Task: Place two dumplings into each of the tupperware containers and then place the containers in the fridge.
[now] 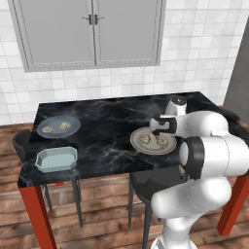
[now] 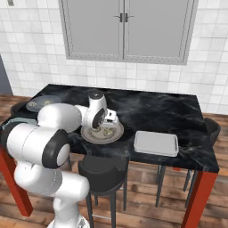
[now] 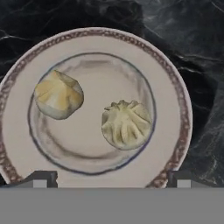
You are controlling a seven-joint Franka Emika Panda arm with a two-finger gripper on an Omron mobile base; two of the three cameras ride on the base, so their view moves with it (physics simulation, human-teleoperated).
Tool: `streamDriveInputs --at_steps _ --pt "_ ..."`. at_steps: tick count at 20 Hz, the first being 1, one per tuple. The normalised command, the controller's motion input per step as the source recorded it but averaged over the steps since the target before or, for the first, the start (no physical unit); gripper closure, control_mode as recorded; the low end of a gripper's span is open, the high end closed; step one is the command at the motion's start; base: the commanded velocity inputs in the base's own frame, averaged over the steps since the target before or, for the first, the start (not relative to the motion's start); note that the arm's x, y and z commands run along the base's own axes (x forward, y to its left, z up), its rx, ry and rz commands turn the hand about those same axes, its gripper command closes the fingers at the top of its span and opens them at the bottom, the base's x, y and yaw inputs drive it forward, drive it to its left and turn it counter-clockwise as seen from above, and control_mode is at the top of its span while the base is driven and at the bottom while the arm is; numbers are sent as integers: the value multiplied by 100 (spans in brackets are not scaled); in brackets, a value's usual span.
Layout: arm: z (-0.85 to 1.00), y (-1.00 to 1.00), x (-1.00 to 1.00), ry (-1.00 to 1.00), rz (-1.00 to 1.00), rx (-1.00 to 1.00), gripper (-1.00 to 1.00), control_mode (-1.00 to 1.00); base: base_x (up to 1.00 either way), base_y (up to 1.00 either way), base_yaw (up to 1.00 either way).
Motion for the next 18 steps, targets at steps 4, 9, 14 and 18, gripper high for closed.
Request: streamDriveInputs --at_steps 4,9,14,18 --pt "-36 -8 25 0 0 0 -100 -100 0 0 0" --pt "-31 -6 23 0 0 0 -100 -100 0 0 0" --pt "-28 -9 28 0 0 0 -100 -100 0 0 0" --pt "-21 -6 25 0 0 0 -100 -100 0 0 0"
